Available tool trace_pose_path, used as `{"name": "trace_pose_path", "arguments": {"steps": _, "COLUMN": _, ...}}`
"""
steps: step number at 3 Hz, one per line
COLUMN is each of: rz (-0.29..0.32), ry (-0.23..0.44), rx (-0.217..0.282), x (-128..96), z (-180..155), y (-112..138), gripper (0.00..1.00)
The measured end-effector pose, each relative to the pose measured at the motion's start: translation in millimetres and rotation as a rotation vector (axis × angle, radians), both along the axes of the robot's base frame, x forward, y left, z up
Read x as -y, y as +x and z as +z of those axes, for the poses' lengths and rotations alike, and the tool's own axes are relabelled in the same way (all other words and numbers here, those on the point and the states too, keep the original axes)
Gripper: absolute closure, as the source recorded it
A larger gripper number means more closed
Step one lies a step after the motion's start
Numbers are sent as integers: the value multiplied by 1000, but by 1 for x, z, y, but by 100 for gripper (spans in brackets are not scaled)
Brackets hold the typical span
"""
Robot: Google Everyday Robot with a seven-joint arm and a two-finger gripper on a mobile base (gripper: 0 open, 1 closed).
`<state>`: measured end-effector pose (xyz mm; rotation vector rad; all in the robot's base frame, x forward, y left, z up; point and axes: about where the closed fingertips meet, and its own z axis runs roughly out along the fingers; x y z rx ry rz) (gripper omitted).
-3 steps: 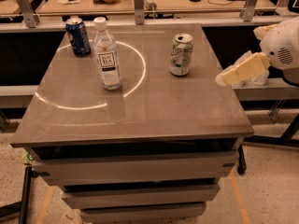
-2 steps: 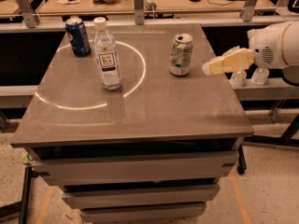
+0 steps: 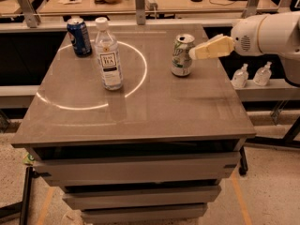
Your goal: Move 7up can near blue plastic bottle
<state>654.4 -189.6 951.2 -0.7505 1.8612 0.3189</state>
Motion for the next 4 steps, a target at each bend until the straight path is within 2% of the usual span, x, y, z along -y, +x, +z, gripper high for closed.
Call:
{"name": "trace_pose_path", "arguments": {"steps": 1, "rz": 110, "ry": -19, "rx": -11, "x": -20, "z": -11, "y": 20, "gripper": 0}}
{"name": "trace_pose_path", "arguments": {"steps": 2, "rz": 211, "ry": -21, "rx": -27, "x": -43, "z": -20, "y": 30, "gripper": 0}}
{"name": "trace_pose_path", "arguments": {"steps": 4, "rz": 333, "ry": 20, "rx": -61, "x": -76, "z": -43, "y": 42, "gripper": 0}}
